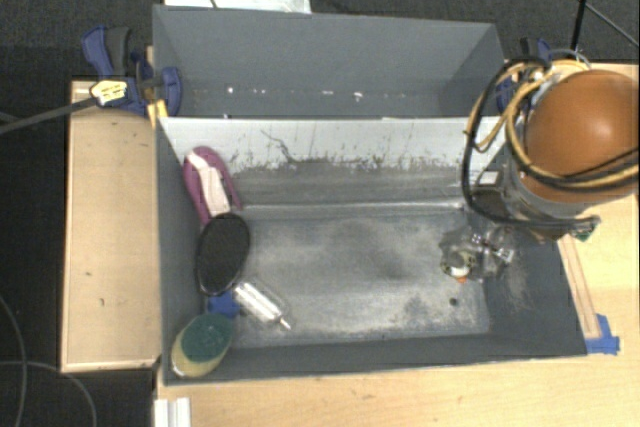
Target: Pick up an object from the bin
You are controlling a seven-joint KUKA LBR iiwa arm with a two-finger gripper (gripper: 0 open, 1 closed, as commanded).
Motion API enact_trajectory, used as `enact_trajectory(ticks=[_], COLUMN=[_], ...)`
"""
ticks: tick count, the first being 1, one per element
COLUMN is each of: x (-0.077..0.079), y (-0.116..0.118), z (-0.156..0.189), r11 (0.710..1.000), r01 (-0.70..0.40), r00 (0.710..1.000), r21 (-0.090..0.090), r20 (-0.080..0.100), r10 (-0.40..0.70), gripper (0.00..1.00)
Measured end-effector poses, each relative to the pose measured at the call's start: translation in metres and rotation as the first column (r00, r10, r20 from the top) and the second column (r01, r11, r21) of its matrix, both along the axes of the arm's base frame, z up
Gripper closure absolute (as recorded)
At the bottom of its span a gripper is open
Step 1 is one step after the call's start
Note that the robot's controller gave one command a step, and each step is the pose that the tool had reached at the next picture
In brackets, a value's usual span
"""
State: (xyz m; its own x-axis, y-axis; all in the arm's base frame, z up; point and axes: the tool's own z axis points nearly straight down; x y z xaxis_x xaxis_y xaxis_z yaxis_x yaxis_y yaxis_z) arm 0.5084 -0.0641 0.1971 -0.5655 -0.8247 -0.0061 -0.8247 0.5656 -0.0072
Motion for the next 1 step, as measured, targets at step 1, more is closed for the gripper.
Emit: enact_trajectory(ticks=[1], x=[0.0262], y=[0.0012], z=[0.1260], r11=[0.996], r01=[-0.091], r00=[0.996], r21=[-0.003], r20=[0.003], r10=[0.091], gripper=[1.00])
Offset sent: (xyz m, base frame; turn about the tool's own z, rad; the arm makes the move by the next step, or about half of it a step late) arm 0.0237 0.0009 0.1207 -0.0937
